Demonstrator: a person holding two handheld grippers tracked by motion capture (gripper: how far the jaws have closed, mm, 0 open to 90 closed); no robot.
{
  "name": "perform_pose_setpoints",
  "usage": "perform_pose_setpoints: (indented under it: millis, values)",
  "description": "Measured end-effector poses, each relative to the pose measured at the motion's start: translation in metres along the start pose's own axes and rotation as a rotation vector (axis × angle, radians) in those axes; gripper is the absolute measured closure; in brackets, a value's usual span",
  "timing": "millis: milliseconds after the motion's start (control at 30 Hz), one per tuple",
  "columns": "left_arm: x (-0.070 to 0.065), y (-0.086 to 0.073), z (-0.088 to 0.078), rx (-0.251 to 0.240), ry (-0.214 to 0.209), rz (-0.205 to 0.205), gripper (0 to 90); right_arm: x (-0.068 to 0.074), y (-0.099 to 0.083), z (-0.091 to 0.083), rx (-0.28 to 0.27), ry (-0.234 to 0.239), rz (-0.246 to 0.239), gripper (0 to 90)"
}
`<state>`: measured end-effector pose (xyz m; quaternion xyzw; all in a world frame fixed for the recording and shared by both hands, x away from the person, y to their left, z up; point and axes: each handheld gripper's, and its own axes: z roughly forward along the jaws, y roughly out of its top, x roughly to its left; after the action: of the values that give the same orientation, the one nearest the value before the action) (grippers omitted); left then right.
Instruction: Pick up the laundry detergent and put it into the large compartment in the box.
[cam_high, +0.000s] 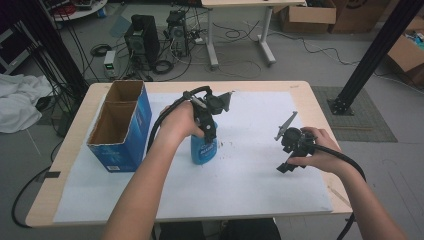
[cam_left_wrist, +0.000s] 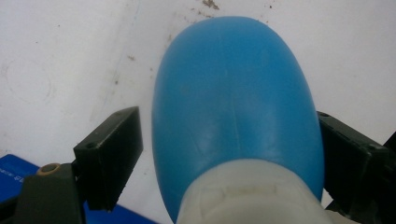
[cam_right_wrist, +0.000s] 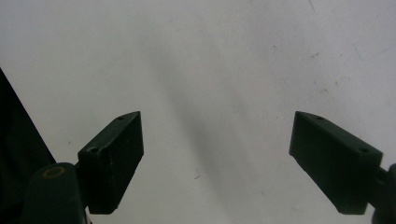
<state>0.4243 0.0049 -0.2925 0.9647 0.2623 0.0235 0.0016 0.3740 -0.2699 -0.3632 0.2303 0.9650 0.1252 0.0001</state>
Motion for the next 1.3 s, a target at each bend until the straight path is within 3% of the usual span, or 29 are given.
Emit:
perform_pose_setpoints:
  millis: [1300]
  values:
    - [0.0030, 0.0018, 0.0003, -0.004, -0.013, -0.041, 26.9, -0.0005, -0.0019, 0.0034, 0.007, 0.006, 0.007, 17.6]
